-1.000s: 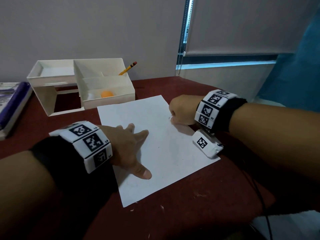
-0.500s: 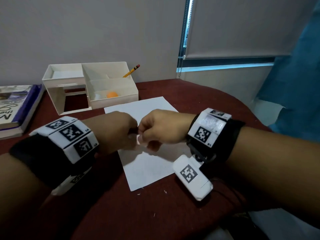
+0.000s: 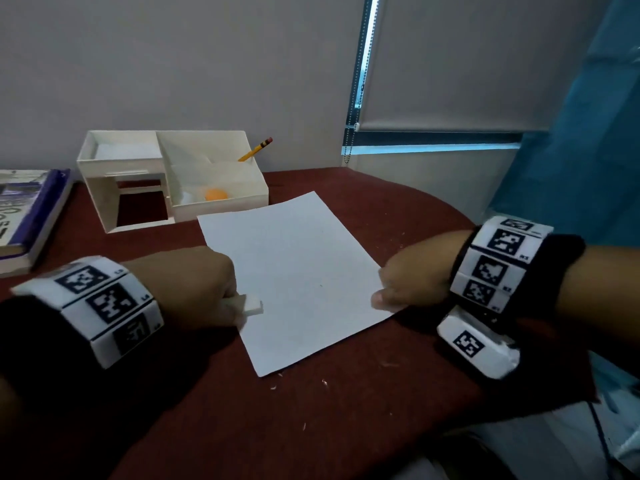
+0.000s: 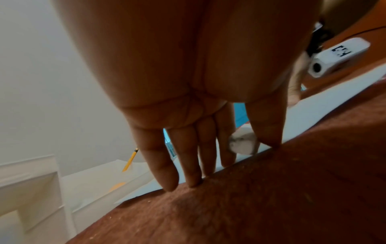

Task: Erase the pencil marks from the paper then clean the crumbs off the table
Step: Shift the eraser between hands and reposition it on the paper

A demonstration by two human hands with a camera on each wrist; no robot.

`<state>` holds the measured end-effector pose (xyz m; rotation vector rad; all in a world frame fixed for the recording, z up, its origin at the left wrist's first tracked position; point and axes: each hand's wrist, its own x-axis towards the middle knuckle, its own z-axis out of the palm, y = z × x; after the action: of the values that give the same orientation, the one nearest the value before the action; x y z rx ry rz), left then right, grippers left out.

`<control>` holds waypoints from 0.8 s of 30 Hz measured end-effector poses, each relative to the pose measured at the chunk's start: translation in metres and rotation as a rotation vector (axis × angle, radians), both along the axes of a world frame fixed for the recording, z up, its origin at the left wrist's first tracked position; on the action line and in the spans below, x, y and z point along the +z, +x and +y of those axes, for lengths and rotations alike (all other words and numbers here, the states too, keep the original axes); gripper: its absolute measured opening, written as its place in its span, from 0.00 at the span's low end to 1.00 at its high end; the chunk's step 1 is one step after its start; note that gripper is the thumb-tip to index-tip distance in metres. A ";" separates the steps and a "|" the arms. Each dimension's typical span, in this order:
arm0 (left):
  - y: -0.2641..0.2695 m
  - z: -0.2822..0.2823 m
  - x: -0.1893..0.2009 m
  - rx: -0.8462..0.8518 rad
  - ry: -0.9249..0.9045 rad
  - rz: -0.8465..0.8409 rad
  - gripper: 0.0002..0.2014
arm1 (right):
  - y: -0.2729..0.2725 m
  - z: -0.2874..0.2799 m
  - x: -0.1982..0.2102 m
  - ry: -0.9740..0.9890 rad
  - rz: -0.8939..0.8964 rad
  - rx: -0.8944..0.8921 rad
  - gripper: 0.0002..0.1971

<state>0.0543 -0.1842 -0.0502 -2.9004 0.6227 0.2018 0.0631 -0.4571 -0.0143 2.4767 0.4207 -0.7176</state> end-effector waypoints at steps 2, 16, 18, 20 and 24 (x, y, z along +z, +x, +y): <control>-0.001 -0.006 0.001 0.021 0.022 -0.021 0.21 | 0.011 0.031 0.005 -0.072 -0.099 0.194 0.22; -0.010 -0.013 -0.002 0.031 0.040 -0.033 0.17 | 0.057 0.081 0.011 -0.162 -0.193 0.169 0.15; -0.011 -0.013 -0.003 0.010 0.027 -0.044 0.17 | 0.061 0.116 -0.007 -0.120 -0.311 0.523 0.19; -0.012 -0.013 -0.003 -0.043 0.044 -0.052 0.17 | 0.050 0.145 -0.020 0.140 -0.215 0.519 0.24; -0.009 -0.010 -0.003 -0.014 0.027 -0.029 0.17 | 0.061 0.118 -0.027 0.006 -0.164 0.273 0.31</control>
<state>0.0450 -0.1938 -0.0529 -2.8671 0.6308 0.1644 0.1241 -0.3394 -0.0413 2.3968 0.6809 -0.4000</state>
